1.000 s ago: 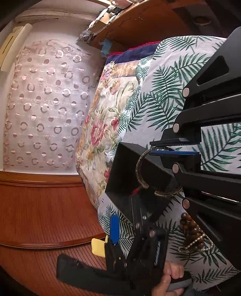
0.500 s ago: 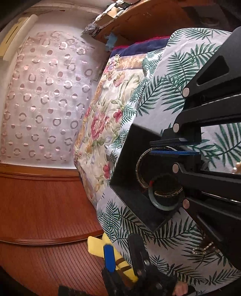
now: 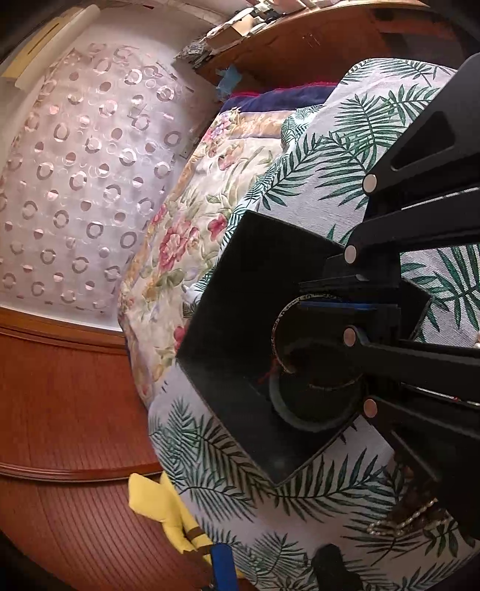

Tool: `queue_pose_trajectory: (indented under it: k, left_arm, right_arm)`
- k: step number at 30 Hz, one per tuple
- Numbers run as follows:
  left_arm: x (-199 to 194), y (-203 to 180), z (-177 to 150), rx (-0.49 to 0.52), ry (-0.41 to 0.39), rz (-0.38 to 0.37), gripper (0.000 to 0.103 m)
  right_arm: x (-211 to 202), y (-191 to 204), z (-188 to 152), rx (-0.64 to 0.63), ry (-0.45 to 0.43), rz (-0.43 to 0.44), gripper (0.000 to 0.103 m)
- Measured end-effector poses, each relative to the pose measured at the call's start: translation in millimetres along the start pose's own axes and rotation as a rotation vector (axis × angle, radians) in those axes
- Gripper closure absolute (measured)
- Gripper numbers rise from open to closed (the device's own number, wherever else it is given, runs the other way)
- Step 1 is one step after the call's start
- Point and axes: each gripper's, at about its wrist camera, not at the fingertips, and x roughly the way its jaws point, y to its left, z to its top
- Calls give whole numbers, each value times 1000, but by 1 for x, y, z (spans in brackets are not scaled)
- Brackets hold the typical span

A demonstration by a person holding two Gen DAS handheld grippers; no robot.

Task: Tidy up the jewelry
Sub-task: 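Lower jade bangle into black box with left tool while right tool drops silver bangle, then grasp the pearl necklace with the right tool and lift it from the pile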

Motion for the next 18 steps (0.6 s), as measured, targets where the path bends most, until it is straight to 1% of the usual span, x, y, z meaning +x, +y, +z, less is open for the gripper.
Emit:
queue_pose_trajectory:
  k: [5,10,11,13,14,18]
  left_arm:
    - [-4,-4,-15,5,27,-18,8]
    - [-16,-3,-32,-5,41,-48,8]
    - [-18,-2,-36,-8,43,-49,8]
    - [-23,-1,-42,-16,46,-48,8]
    - [-25,-1,-45,-20,49,-51,8]
    - [-32,0,-54,-30,58,-50,8]
  right_arm:
    - [-10,-2,-3,15,-21,21,97]
    - [-43,-5,-22,59,-69,53,95]
    - [-51,-4,-28,68,-77,62,93]
    - [-67,-2,-42,80,-98,81,76]
    - [-74,-2,-49,88,-106,88,73]
    - [-94,4,-79,119,-108,118,73]
